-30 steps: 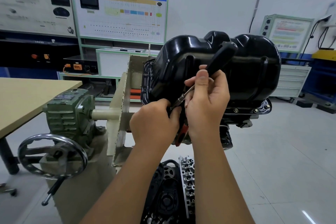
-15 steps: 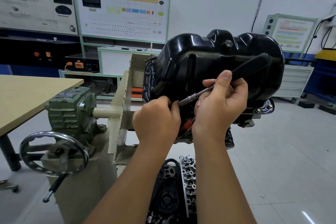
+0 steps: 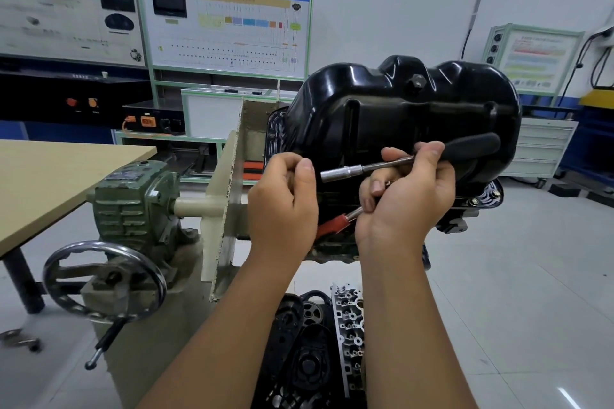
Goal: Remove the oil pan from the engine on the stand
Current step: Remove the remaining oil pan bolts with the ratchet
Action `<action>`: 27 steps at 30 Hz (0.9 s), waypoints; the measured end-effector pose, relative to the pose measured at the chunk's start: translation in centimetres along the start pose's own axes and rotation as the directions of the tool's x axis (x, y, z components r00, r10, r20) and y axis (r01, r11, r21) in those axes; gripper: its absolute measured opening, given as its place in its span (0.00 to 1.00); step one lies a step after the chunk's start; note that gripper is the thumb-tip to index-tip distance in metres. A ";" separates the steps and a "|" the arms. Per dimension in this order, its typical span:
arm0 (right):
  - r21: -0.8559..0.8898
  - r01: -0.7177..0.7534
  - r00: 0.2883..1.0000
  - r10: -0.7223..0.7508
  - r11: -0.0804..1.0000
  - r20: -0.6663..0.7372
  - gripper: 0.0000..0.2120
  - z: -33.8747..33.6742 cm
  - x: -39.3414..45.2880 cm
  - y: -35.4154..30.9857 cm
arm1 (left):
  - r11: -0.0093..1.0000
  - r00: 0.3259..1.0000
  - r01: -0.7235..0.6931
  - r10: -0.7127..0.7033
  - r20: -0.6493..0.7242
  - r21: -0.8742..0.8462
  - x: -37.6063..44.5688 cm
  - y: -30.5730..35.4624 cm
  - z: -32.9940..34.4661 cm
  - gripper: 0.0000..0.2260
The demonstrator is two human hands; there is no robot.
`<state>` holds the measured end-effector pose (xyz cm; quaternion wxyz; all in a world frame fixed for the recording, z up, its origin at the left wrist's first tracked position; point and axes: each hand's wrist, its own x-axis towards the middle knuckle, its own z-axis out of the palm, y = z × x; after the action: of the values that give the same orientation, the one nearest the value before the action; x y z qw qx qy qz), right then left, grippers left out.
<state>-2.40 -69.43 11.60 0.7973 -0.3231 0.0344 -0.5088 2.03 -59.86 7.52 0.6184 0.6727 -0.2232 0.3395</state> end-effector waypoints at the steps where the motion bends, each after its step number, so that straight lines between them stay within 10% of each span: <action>1: 0.029 -0.037 0.999 0.037 0.999 -0.009 0.13 0.1 0.0 0.0 | 0.994 0.998 0.062 -0.060 0.028 -0.087 0.1 0.3 0.0 0.10; 7: 0.101 -0.133 0.991 0.135 0.986 -0.018 0.13 0.2 0.1 0.0 | 0.731 0.837 0.544 -0.434 0.334 -0.412 0.6 1.0 0.0 0.15; 15: 0.030 -0.195 0.980 0.194 0.980 0.037 0.13 0.7 -0.3 0.1 | 0.405 0.519 0.855 -0.637 0.571 -0.325 1.8 1.2 -1.6 0.12; 27: 0.042 -0.186 0.982 0.185 0.982 0.020 0.12 2.3 -2.1 -0.6 | -0.057 0.289 0.911 -0.618 0.731 -0.409 3.0 1.7 -5.8 0.08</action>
<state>-3.01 -66.79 13.19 0.8484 -0.3051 0.0468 -0.4301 1.77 -54.00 10.95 0.8713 0.3556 -0.0161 -0.3378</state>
